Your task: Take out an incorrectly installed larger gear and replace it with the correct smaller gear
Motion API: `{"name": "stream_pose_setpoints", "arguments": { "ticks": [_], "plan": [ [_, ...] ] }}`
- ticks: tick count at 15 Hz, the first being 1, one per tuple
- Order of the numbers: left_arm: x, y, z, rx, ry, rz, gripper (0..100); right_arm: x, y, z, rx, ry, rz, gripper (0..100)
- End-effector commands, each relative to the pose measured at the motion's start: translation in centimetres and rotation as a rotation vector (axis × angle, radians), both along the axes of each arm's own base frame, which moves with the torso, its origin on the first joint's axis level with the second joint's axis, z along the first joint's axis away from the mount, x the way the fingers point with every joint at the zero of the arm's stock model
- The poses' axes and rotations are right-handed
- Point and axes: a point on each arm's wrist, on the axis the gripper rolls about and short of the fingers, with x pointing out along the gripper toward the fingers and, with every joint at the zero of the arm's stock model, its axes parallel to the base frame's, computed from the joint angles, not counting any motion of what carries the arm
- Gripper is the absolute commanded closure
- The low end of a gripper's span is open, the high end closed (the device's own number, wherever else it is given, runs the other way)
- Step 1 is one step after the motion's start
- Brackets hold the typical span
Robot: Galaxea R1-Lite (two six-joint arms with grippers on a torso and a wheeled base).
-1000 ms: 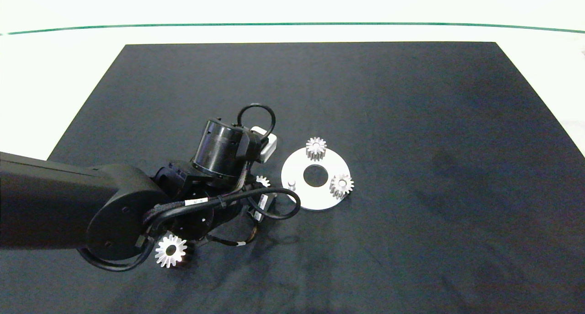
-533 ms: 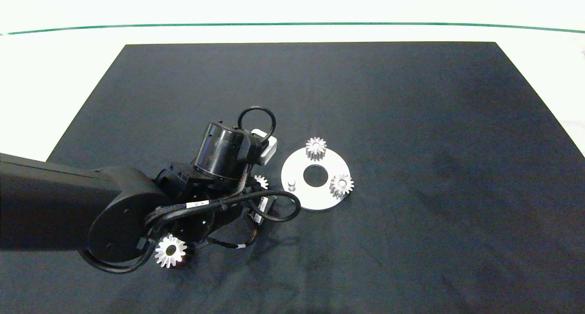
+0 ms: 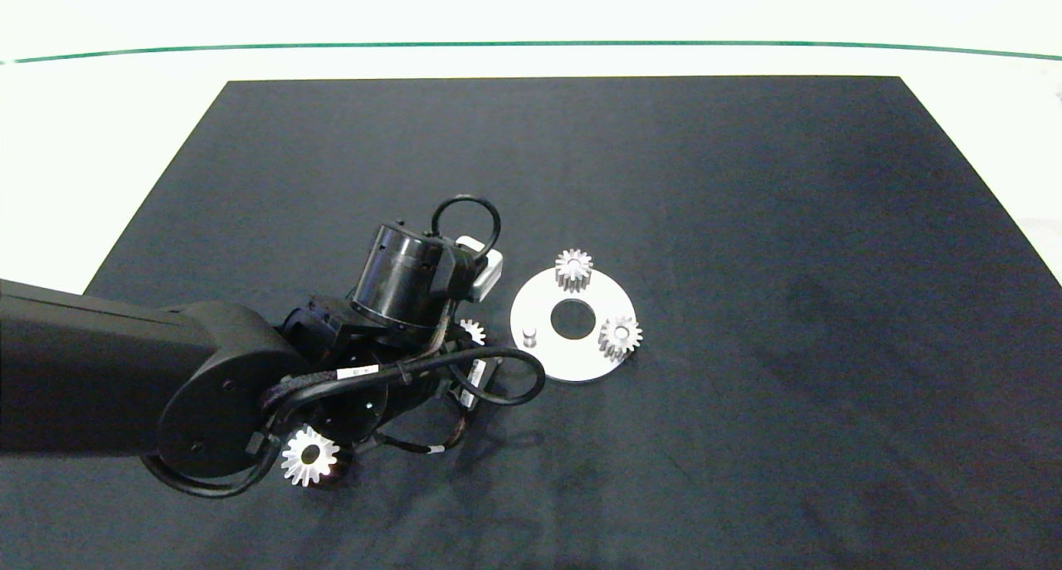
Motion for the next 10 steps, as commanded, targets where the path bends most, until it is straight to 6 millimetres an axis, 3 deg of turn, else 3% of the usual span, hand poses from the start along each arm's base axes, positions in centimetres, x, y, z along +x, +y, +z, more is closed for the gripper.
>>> {"name": "stream_pose_setpoints", "arguments": {
  "ticks": [1,3,7,10],
  "plan": [
    [-0.1,0.1,-0.1,0.014,0.013,0.001,75,-0.1,-0.1,0.0,0.0,-0.001,0.0,0],
    [-0.3,0.3,0.3,0.01,0.006,-0.001,75,-0.2,-0.1,-0.1,-0.002,0.001,0.0,0],
    [-1.9,1.0,2.9,0.01,0.003,-0.015,75,-0.2,-0.2,-0.3,-0.004,0.005,0.0,0],
    [-3.3,0.5,4.4,-0.022,-0.033,-0.06,75,-0.2,-0.1,-0.7,-0.013,0.018,0.0,0]
  ]
}}
